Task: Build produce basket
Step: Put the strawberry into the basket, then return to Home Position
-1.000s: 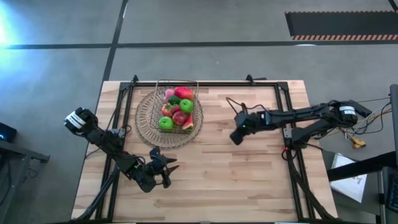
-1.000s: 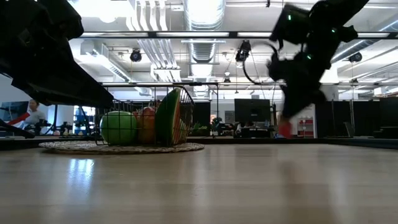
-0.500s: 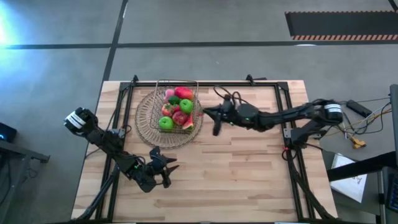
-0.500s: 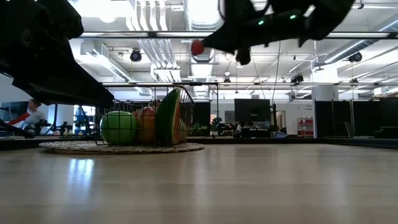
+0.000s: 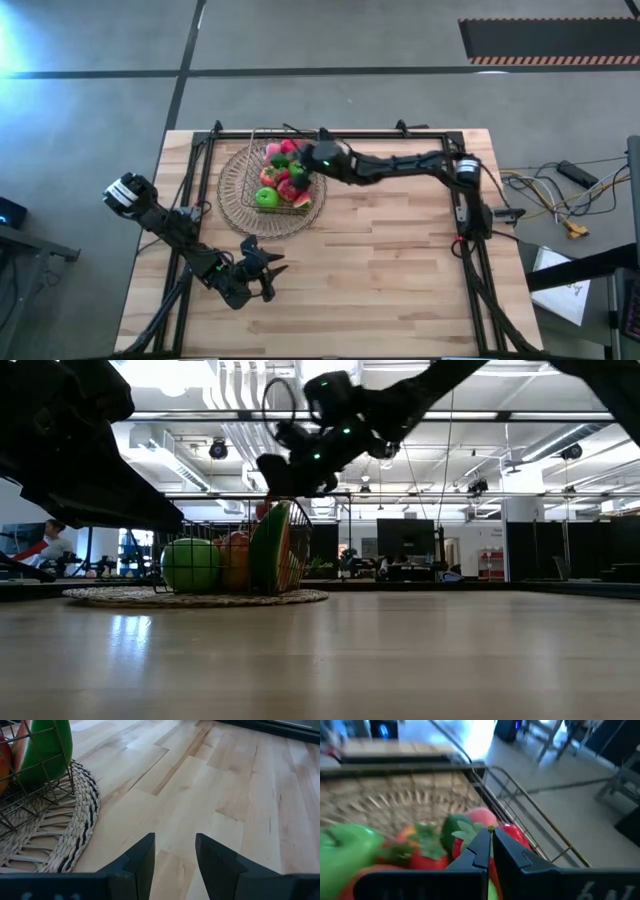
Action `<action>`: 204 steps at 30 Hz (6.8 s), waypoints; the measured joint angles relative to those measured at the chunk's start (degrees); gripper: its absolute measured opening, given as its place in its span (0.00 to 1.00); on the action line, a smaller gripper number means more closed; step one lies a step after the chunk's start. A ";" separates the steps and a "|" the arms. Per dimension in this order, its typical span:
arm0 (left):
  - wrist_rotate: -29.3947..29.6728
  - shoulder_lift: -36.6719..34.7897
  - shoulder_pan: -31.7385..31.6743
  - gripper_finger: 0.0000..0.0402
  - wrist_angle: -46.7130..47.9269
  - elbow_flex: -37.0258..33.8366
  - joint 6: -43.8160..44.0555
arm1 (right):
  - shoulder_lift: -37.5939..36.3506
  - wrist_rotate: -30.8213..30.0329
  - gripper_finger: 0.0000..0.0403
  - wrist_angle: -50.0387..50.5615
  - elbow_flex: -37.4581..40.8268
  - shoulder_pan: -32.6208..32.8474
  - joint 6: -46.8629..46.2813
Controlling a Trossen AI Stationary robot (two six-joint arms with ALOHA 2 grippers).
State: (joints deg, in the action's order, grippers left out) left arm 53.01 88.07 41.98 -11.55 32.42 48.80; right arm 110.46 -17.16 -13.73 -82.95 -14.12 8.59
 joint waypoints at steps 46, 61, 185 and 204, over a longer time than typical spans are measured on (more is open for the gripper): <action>2.05 0.72 -0.02 0.31 -0.80 -0.07 0.24 | -9.79 5.14 0.28 41.77 -11.50 1.88 3.36; 7.48 2.23 -0.43 0.31 -2.66 -0.07 -0.15 | -48.67 5.35 0.13 24.11 37.89 25.26 -16.22; -54.97 -85.37 -46.40 0.00 8.40 -32.17 -41.71 | -94.17 19.13 0.02 2.91 82.35 21.84 -20.14; -54.42 -81.92 -46.38 0.00 7.56 -32.17 -37.19 | -110.45 18.66 0.02 12.80 82.35 21.69 -15.28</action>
State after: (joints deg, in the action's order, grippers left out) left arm -1.41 6.15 -4.40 -3.99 0.25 11.62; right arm 0.01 1.50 -0.93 -0.60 7.57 -6.70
